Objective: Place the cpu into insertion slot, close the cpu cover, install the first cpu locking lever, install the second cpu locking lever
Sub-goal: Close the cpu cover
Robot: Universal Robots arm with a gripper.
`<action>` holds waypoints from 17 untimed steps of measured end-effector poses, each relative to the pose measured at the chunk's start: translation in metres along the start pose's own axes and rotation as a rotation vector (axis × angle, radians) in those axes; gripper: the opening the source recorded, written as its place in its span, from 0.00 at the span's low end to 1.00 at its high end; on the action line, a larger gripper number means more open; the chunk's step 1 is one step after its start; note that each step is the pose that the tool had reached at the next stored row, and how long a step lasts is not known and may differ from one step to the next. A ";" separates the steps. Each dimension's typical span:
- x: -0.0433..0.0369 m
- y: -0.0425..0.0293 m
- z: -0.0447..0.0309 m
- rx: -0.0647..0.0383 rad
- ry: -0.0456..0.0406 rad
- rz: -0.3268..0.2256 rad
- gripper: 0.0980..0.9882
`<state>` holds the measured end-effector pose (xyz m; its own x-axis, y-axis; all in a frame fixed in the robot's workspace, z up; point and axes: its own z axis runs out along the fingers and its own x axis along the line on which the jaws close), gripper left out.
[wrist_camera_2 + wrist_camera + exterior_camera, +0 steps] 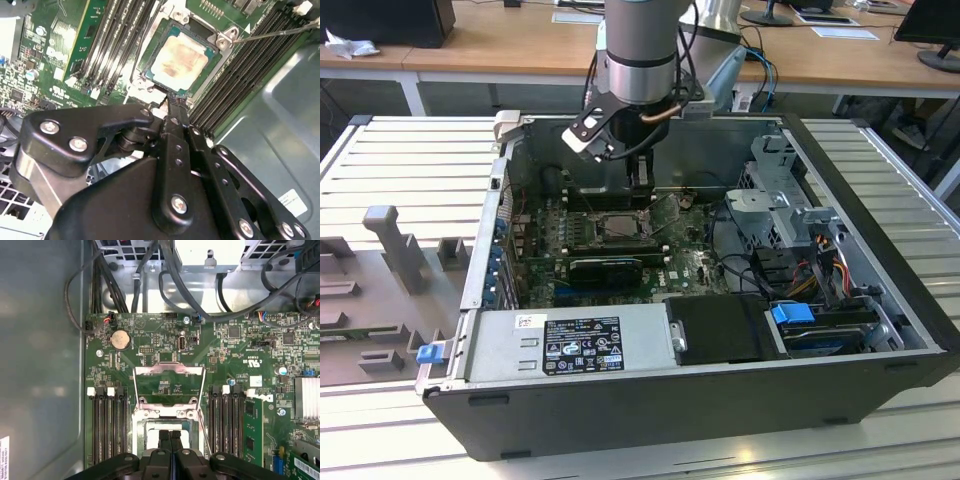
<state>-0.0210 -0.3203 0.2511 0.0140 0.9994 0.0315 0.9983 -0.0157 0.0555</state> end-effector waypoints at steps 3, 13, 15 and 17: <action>0.0002 0.0063 0.0003 0.000 -0.0001 0.000 0.01; 0.0005 0.0190 -0.0038 0.000 -0.0007 0.000 0.01; 0.0007 0.0203 -0.0060 0.000 -0.0006 0.000 0.01; 0.0007 0.0228 -0.0062 0.000 -0.0004 0.000 0.01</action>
<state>0.0014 -0.3201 0.2586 0.0142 0.9994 0.0311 0.9983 -0.0159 0.0552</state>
